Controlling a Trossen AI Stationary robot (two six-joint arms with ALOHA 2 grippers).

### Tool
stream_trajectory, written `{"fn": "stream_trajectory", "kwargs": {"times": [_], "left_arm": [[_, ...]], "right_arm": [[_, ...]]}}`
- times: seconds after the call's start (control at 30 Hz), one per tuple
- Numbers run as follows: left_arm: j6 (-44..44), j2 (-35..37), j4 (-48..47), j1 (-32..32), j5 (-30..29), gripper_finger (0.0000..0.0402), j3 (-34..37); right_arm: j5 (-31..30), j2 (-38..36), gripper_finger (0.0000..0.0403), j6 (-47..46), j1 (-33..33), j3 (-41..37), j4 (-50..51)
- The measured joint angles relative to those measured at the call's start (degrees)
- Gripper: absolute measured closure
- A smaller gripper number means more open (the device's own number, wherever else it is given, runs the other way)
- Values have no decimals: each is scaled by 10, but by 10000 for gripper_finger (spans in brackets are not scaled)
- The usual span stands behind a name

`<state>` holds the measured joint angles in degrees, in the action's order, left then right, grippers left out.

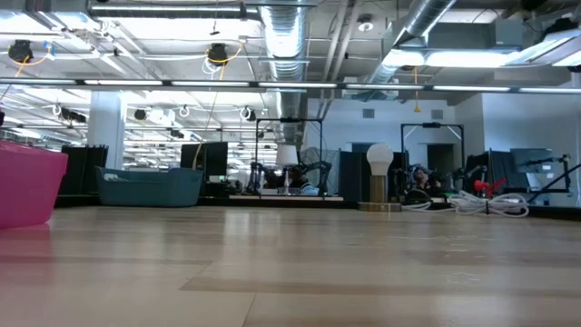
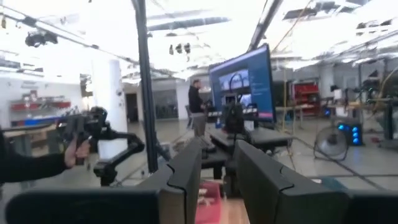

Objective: Pick & Place USB Port
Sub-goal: Return to Home Position

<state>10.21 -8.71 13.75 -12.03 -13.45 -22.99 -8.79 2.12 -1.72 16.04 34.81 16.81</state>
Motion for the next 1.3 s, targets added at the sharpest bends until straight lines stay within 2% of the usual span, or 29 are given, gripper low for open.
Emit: {"fn": "stream_trajectory", "kwargs": {"times": [0.33,0.63,0.73,0.87,1.03,1.3], "left_arm": [[-18,-17,17,14,-2,389,3],[-72,-22,18,117,-28,389,3],[-89,-36,18,135,14,389,2],[-110,-65,17,132,89,389,2],[-135,-84,17,124,92,389,2],[-133,-87,18,74,92,389,2]], "right_arm": [[15,-11,311,6,0,0,13],[12,-12,311,5,0,24,41],[13,-11,311,4,0,27,37],[12,2,311,-8,0,14,36],[-37,27,311,-54,-1,0,23],[-38,91,311,-31,0,-1,-48]]}}
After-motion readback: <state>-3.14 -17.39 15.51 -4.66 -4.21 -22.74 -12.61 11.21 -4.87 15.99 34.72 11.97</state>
